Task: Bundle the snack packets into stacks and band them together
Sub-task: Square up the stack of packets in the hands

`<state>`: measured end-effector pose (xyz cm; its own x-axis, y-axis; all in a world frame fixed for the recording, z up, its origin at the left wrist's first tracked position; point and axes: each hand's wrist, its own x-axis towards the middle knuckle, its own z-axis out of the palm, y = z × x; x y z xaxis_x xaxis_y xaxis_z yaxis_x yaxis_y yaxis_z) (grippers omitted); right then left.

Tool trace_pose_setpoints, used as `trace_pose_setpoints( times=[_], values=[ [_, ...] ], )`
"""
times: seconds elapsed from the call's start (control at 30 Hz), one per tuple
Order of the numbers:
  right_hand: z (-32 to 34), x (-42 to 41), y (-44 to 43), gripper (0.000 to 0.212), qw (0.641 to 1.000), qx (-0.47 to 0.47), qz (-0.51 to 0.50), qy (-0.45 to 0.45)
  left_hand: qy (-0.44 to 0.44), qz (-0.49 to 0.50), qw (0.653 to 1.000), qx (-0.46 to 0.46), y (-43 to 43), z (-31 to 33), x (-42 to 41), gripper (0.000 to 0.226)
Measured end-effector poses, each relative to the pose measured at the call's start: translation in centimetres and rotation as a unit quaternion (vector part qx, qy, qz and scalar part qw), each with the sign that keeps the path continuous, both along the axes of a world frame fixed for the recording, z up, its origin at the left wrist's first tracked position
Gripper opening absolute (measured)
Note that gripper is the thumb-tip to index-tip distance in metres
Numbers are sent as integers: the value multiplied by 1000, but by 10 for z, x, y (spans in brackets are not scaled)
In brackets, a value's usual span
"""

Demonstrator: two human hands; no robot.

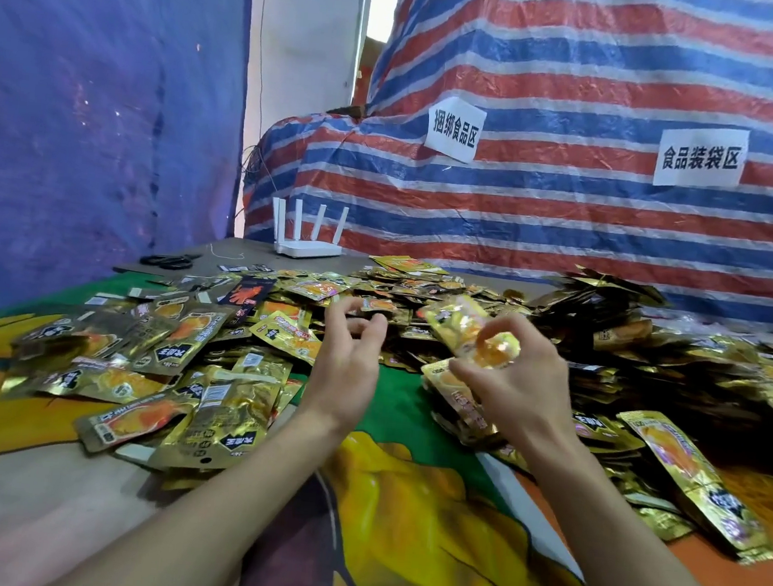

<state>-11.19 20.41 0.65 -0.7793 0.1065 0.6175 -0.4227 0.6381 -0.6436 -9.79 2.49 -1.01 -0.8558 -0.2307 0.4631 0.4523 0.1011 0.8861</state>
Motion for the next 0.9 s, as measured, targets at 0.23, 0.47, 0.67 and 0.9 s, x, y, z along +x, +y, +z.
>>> trace_pose_setpoints(
  times=[0.23,0.47,0.67,0.9],
  values=[
    [-15,-10,1,36,951,225,-165,-133,5,21,999,-26,-2,-1,1,6],
    [-11,-7,-8,44,945,246,-161,-144,-86,2,969,-234,1,-11,2,7],
    [-2,1,-41,45,968,238,-67,-36,18,91,923,-373,-3,16,6,9],
    [12,-64,-73,55,944,321,-9,-77,-161,137,781,-587,-68,59,-35,25]
  ],
)
